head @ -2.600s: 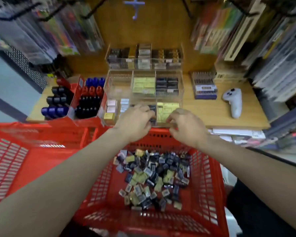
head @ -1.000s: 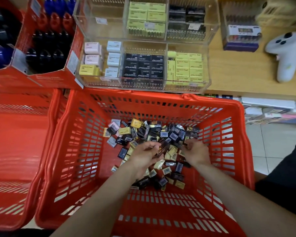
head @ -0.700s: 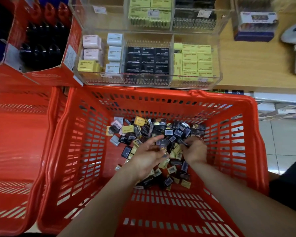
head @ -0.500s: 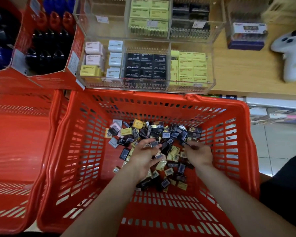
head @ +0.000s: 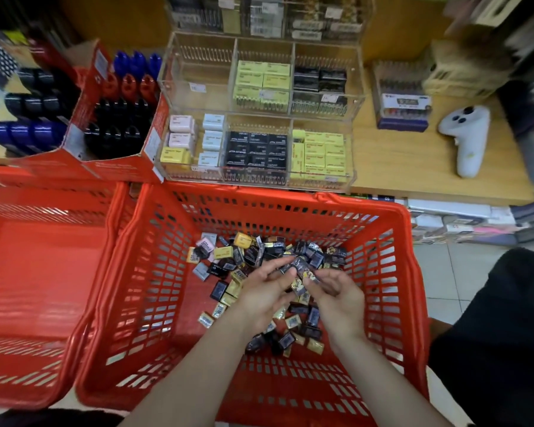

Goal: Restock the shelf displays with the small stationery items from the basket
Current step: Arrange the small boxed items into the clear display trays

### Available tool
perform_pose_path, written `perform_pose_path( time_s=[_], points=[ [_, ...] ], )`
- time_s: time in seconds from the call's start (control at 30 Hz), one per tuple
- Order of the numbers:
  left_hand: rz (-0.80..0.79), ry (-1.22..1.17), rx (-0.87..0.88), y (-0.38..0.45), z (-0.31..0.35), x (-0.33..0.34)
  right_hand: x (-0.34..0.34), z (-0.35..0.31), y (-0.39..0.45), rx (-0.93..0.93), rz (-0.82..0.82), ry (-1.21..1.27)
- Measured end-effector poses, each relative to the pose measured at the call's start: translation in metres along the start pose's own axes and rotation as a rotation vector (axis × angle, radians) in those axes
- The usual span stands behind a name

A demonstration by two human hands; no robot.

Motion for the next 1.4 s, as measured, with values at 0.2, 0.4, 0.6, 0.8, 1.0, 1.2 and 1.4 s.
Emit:
perform_pose_path(
  time_s=[0.2, 0.4, 0.6, 0.8, 1.0, 1.2, 1.4],
  points=[
    [0.152, 0.007, 0.018, 0.012, -0.006, -0.011, 0.005, -0.001, 0.01, -0.136, -0.166, -0.196],
    [0.195, -0.038, -0.058, 0.038, 0.012, -0.028, 0.016, 0.005, 0.077, -0.517, -0.3, -0.991],
    [0.097, -0.153, -0.19, 0.054, 0.019, -0.034, 0.043, 0.028, 0.104, -0.839, -0.363, -1.563],
    [0.098, -0.159, -0.206, 0.055, 0.019, -0.036, 0.042, 0.038, 0.112, -0.932, -0.39, -1.733],
    [0.127, -0.151, -0.207, 0.049, 0.018, -0.032, 0.039, 0.022, 0.097, -0.959, -0.377, -1.77],
    [0.08, -0.068, -0.111, 0.002, 0.051, -0.02, 0.013, -0.027, 0.059, -0.019, -0.344, -0.72],
    [0.043, 0.118, 0.126, -0.087, 0.121, -0.006, -0.021, -0.112, -0.028, 0.853, -0.667, 0.379]
  ],
)
Point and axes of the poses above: each hand's wrist, its own y-axis towards the middle knuckle, its own x-axis out of the palm, z = x × y, the point moved 3 cm from there along y, towards the middle knuckle, and after that the axes turned 15 degrees about z, right-handed, at the moved point
